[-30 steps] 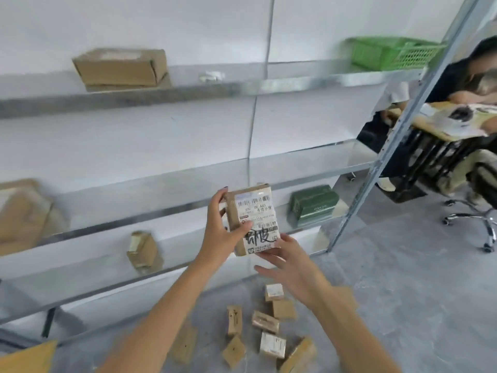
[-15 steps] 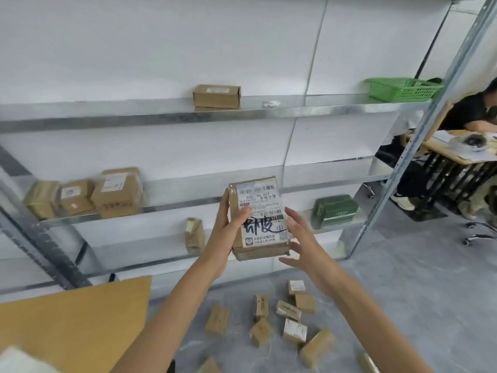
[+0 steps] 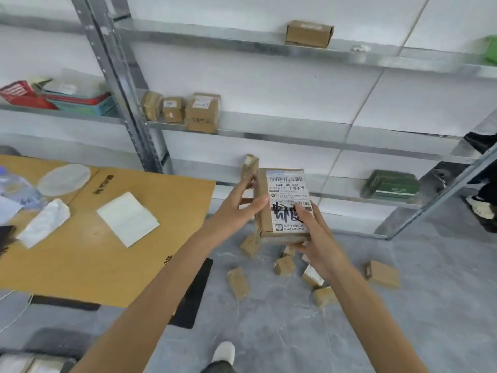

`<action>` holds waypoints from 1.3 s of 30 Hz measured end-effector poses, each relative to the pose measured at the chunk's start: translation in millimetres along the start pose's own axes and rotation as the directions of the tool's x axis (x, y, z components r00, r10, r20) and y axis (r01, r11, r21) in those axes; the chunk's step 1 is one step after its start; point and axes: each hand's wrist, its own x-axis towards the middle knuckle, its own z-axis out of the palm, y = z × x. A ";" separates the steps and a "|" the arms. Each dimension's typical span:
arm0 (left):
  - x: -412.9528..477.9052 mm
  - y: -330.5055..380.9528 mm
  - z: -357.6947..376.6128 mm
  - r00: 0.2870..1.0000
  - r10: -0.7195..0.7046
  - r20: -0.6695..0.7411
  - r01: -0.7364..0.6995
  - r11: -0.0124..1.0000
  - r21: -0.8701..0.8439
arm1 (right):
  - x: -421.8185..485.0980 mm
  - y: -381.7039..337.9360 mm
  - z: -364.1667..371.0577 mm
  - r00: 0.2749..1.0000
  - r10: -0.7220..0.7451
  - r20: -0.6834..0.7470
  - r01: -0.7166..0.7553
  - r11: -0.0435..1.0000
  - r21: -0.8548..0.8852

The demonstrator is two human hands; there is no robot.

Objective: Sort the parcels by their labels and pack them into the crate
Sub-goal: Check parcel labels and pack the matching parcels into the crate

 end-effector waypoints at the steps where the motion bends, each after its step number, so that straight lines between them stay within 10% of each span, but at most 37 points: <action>1: -13.4 -4.2 2.5 1.000 -0.013 -0.021 0.013 1.000 0.007 | -8.8 6.1 1.1 1.000 0.008 0.010 -0.008 1.000 -0.002; 26: -355.6 -97.0 -224.9 0.898 -0.122 -0.422 0.137 0.991 0.004 | -202.5 120.5 307.7 0.913 0.165 0.373 -0.185 0.983 0.017; 39: -435.2 -167.0 -390.3 0.880 -0.390 -0.272 0.263 0.875 -0.406 | -203.2 166.2 474.9 0.846 0.228 0.483 -0.189 0.974 -0.128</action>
